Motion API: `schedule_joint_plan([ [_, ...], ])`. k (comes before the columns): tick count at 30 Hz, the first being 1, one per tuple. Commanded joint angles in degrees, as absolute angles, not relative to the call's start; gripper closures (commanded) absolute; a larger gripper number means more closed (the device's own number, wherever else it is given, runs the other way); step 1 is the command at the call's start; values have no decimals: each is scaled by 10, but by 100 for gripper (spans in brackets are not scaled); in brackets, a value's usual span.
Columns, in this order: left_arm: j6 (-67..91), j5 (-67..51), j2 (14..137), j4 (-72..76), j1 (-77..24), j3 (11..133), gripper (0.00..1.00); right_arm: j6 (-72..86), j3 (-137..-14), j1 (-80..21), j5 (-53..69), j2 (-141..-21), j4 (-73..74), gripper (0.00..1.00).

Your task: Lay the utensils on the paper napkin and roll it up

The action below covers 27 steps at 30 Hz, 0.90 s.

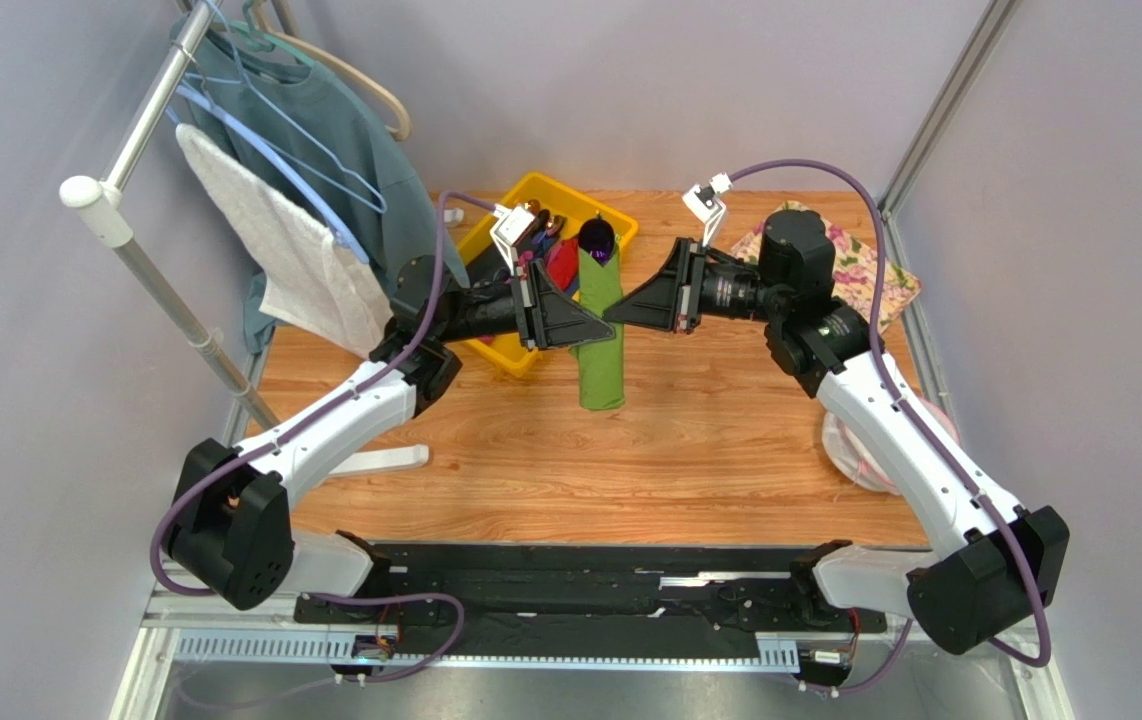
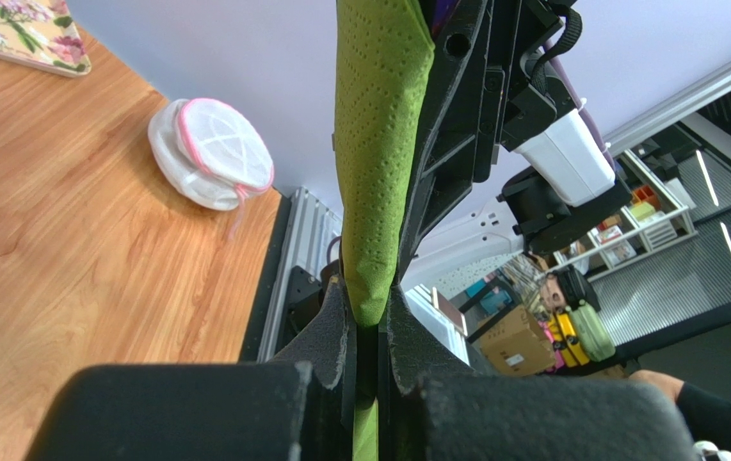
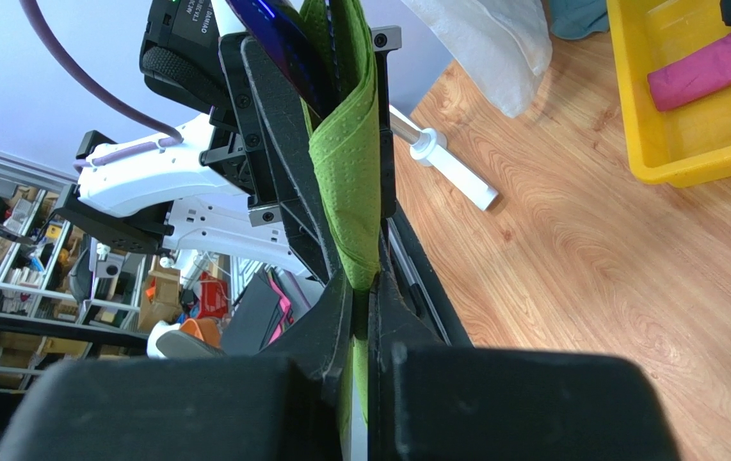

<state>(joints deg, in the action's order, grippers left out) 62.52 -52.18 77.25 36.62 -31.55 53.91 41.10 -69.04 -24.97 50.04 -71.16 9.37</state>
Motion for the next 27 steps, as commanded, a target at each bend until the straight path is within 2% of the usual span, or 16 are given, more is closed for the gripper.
schedule_joint_plan([
  [1, 630, -522, 761, 410, -323, 545, 99, 399, -697, -255, 482, -701, 85, 100],
  [8, 646, -525, 762, 410, -323, 534, 82, 383, -706, -254, 480, -696, 88, 100],
  [16, 652, -524, 763, 410, -323, 523, 71, 388, -707, -253, 491, -693, 74, 100],
  [20, 655, -525, 761, 412, -323, 519, 62, 390, -707, -254, 492, -693, 67, 100],
  [27, 659, -524, 759, 417, -323, 514, 62, 391, -705, -254, 494, -693, 62, 100],
])
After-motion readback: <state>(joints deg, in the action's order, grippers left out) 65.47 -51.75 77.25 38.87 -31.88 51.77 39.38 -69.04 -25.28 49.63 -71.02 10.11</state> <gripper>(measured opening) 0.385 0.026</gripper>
